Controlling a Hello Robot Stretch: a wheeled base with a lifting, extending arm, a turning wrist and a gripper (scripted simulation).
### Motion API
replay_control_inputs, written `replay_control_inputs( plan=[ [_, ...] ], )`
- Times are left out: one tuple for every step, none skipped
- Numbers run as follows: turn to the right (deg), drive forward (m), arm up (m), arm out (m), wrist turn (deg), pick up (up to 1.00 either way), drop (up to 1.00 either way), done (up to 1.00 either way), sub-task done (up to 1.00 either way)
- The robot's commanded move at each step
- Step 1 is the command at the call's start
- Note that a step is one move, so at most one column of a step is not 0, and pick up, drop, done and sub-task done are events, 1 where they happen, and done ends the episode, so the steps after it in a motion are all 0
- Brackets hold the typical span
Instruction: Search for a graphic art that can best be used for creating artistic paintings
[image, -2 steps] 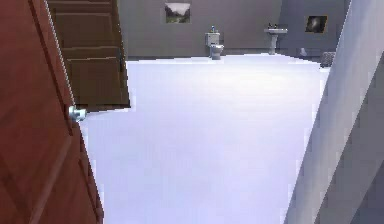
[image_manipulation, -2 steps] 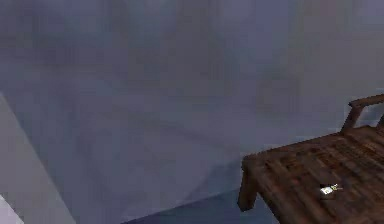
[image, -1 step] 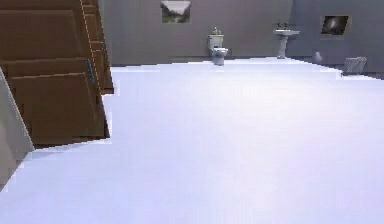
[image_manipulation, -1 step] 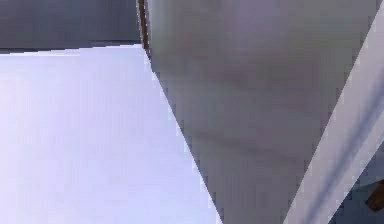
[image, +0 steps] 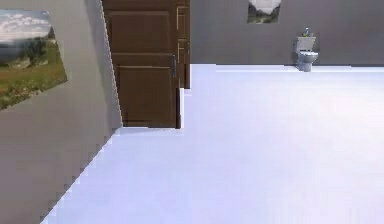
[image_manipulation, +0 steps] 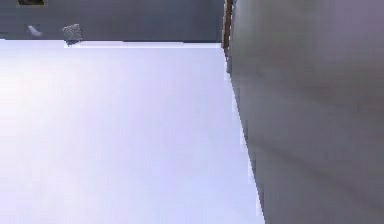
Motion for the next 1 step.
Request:
replay_control_inputs(
  plan=[
    [0.0, 0.1, 0.0, 0.0, 0.0, 0.0, 0.0, 0.0, 0.0]
  ],
)
